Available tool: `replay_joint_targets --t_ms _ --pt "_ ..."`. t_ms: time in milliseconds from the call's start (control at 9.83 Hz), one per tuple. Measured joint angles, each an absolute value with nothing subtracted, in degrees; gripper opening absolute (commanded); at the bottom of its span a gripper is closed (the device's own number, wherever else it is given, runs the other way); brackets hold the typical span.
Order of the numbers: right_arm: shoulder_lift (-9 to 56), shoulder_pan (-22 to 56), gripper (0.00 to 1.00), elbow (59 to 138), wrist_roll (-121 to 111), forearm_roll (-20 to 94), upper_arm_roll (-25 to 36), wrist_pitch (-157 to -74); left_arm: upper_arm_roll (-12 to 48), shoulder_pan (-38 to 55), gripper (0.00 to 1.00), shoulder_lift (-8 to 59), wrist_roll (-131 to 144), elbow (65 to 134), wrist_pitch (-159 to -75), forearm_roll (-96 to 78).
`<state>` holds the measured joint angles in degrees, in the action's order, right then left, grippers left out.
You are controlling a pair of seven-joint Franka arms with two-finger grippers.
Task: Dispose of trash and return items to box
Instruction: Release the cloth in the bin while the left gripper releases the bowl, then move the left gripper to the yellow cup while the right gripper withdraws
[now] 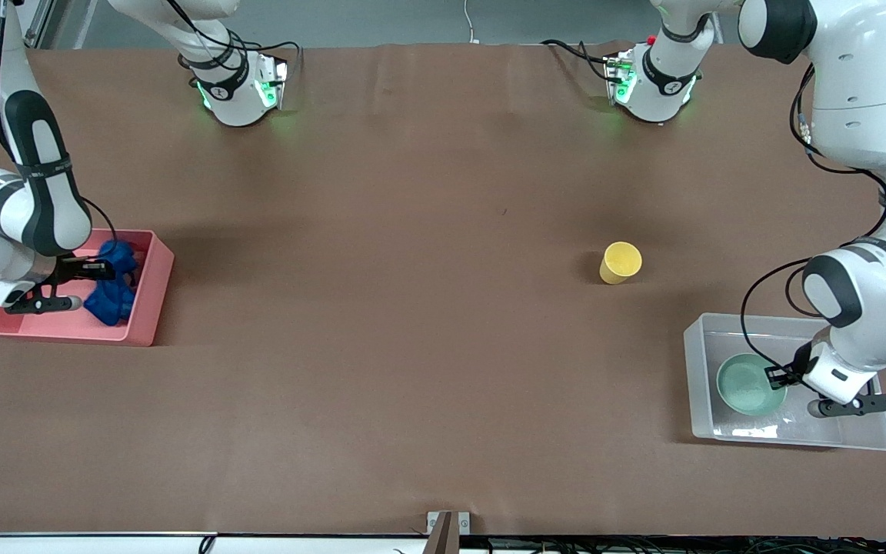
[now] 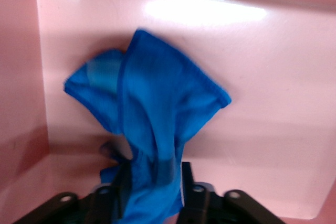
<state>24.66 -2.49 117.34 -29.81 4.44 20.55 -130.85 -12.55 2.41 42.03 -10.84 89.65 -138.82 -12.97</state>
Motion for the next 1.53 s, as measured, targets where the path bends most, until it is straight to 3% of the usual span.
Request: replay_joint_targets --t_ms 102,407,1017,1220,1525 --pt "24.5 -2.4 1.00 115.3 -29.8 4.5 20.5 -130.0 -12.5 2.5 0.99 42.0 -10.8 89.6 -139.0 -13.0" --pt "20.5 -2.3 1.00 105.8 -23.1 4.9 19.6 -118.3 -12.4 3.0 1.00 35.8 -10.8 89.6 -135.9 -13.0" --pt "-3.2 -3.7 1.00 100.6 -1.4 0.5 5.0 -95.8 -5.3 3.9 1.00 8.4 -5.7 90.0 -102.4 -4.1" --pt "-5.4 -3.6 1.00 91.4 0.7 0.1 3.3 -86.8 -4.2 5.2 1.00 1.3 -3.4 92.7 -97.5 -3.4" --pt "-3.4 -4.1 1.00 85.4 0.6 0.1 3.3 -84.2 -2.3 5.5 1.00 -9.0 -2.4 104.3 -98.5 -3.4"
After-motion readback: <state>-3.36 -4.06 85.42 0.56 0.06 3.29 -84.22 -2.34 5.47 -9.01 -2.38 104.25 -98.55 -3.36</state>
